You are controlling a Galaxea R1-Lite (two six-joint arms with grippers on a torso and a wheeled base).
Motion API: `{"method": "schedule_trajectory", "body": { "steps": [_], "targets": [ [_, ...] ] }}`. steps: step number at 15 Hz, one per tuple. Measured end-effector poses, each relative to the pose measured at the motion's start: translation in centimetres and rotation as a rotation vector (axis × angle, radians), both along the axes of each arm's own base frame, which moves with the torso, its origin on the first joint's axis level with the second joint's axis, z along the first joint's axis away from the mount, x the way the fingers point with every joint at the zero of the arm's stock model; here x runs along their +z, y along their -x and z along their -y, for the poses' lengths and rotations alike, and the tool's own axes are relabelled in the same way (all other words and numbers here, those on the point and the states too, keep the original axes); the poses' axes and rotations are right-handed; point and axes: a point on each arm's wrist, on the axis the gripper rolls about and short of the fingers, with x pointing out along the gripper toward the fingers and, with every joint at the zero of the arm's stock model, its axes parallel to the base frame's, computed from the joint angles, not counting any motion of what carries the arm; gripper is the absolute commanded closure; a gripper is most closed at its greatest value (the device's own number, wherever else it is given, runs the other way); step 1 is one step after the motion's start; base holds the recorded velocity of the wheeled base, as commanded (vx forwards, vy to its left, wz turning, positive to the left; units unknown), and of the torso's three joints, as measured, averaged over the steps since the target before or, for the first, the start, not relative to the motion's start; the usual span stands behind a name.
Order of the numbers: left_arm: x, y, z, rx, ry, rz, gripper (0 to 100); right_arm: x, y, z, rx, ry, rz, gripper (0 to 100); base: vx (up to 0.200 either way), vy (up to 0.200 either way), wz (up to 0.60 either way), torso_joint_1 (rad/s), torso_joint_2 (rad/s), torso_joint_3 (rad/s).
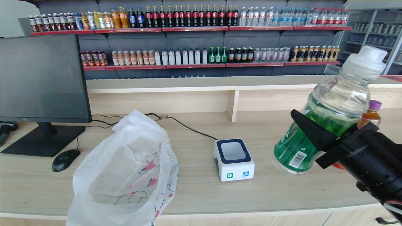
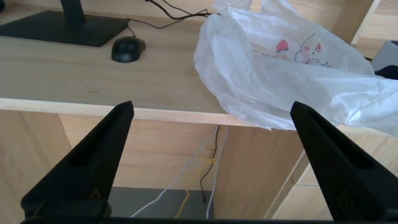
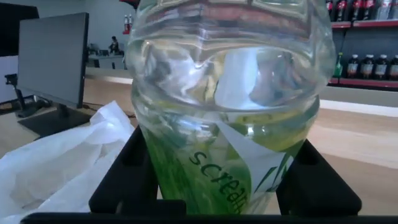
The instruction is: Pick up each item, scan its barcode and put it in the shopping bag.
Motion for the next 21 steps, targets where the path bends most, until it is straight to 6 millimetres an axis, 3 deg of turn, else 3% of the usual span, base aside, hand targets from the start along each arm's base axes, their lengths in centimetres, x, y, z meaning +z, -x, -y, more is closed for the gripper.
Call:
{"method": "schedule_trajectory", "body": {
  "steps": [3,9,16,21],
  "targets": [
    [0.0,0.0,0.0,0.000,0.000,0.000,0,1.1,0.5,-2.0,0.027,-0.058,0.015,100,0.000,0.000,0.00,0.000,0.00,0.000],
    [0.0,0.0,0.0,0.000,0.000,0.000,0,2.6,0.7,-7.8,0.053,-0.170,-0.025,100,0.000,0.000,0.00,0.000,0.00,0.000],
    [0.0,0.0,0.0,0.001,0.000,0.000,0,4.7,0.2,-9.8,0.048,-0.284,-0.013,100,0.000,0.000,0.00,0.000,0.00,0.000],
    [0.0,0.0,0.0,0.000,0.000,0.000,0,6.8,2.0,-11.2,0.077,-0.412,-0.045,100,0.000,0.000,0.00,0.000,0.00,0.000]
  ]
}}
